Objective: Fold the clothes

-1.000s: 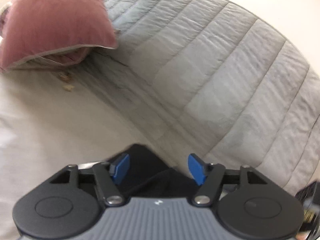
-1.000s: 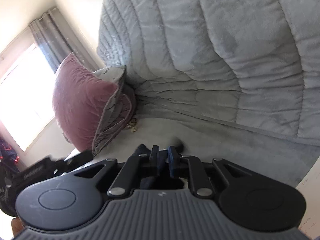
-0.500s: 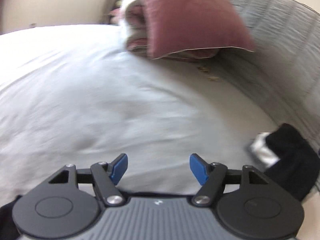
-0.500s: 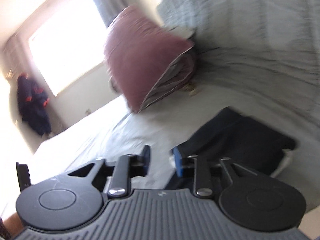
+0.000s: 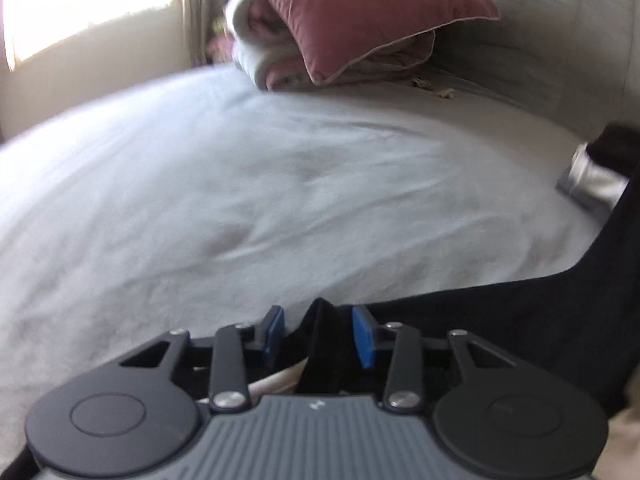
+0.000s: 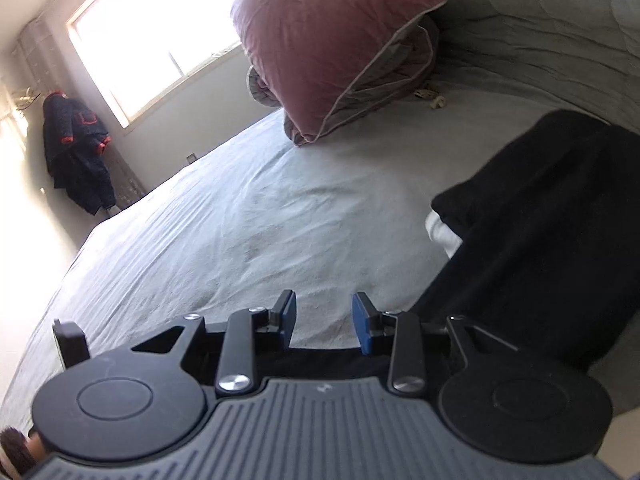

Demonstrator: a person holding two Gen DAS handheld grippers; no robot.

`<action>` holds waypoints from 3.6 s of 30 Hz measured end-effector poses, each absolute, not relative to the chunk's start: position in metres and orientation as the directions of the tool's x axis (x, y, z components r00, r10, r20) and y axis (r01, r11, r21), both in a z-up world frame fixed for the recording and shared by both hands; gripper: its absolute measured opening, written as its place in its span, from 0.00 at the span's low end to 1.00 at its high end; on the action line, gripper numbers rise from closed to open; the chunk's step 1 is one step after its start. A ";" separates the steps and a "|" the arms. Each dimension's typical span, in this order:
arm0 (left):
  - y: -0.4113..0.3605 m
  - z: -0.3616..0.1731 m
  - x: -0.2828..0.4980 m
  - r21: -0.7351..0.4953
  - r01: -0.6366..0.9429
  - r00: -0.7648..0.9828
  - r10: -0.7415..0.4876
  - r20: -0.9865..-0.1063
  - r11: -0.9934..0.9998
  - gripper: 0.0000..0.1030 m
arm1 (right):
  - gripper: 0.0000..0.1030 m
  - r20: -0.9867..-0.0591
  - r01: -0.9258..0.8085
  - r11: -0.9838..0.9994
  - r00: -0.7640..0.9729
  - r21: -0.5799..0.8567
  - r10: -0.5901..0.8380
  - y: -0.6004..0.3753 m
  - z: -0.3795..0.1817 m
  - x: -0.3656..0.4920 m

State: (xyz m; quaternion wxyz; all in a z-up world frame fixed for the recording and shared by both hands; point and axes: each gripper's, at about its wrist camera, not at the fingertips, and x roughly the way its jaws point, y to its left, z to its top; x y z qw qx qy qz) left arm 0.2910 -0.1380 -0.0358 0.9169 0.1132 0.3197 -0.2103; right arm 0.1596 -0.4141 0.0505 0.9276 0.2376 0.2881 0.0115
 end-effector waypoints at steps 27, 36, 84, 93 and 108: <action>0.020 0.004 0.103 -0.109 0.161 0.827 -0.194 -0.527 0.981 0.84 | 0.41 -0.669 0.109 0.951 0.734 0.289 0.119 -0.298 -0.008 0.080; 0.057 -0.041 0.042 -0.285 0.168 0.795 -0.300 -0.527 0.944 0.85 | 0.45 -0.559 0.028 0.985 0.826 0.172 0.074 -0.268 -0.050 0.043; -0.002 0.021 0.055 -0.294 0.195 0.807 -0.324 -0.495 0.936 0.96 | 0.72 -0.469 0.243 0.823 0.883 0.514 0.032 -0.431 -0.014 0.098; -0.005 0.018 0.058 -0.290 0.203 0.796 -0.330 -0.508 0.935 0.96 | 0.67 -0.307 0.187 0.696 0.951 0.693 0.050 -0.465 -0.003 0.099; -0.007 0.011 0.058 -0.239 0.187 0.795 -0.290 -0.533 0.953 0.96 | 0.15 -0.113 0.092 0.400 0.993 0.912 0.029 -0.498 0.005 0.078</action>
